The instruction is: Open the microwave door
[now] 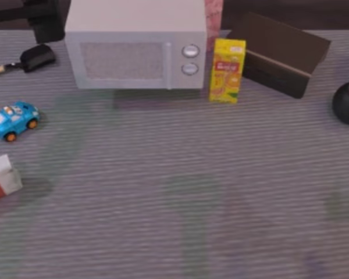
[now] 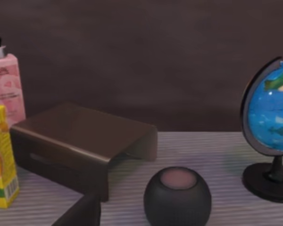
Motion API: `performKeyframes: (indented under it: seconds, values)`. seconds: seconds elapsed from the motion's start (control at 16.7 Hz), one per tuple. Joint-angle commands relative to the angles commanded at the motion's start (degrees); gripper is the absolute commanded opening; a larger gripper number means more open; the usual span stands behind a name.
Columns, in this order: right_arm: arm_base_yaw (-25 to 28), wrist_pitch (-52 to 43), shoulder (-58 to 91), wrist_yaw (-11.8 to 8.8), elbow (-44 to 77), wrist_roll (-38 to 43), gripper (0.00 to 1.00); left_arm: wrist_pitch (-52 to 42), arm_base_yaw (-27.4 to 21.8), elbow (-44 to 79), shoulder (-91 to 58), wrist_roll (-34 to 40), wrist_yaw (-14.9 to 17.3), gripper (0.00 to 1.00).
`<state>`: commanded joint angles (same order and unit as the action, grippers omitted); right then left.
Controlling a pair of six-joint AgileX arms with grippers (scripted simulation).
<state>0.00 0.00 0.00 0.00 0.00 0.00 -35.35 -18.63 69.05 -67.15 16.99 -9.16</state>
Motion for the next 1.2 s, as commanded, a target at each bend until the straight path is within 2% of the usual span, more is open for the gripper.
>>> performKeyframes:
  seconds: [0.36, 0.6, 0.84, 1.2]
  values:
    - [0.0, 0.0, 0.0, 0.0, 0.0, 0.0, 1.0, -16.6, -9.1, 36.1, -33.7, 8.5, -4.2, 1.0]
    - [0.0, 0.0, 0.0, 0.0, 0.0, 0.0, 1.0, -25.5, -13.5, 52.9, -51.0, 12.4, -6.4, 1.0]
    - [0.0, 0.0, 0.0, 0.0, 0.0, 0.0, 1.0, -30.8, -16.0, 60.9, -60.2, 14.3, -7.6, 1.0]
    - [0.0, 0.0, 0.0, 0.0, 0.0, 0.0, 1.0, -31.3, -16.0, 61.5, -61.2, 14.4, -7.7, 1.0]
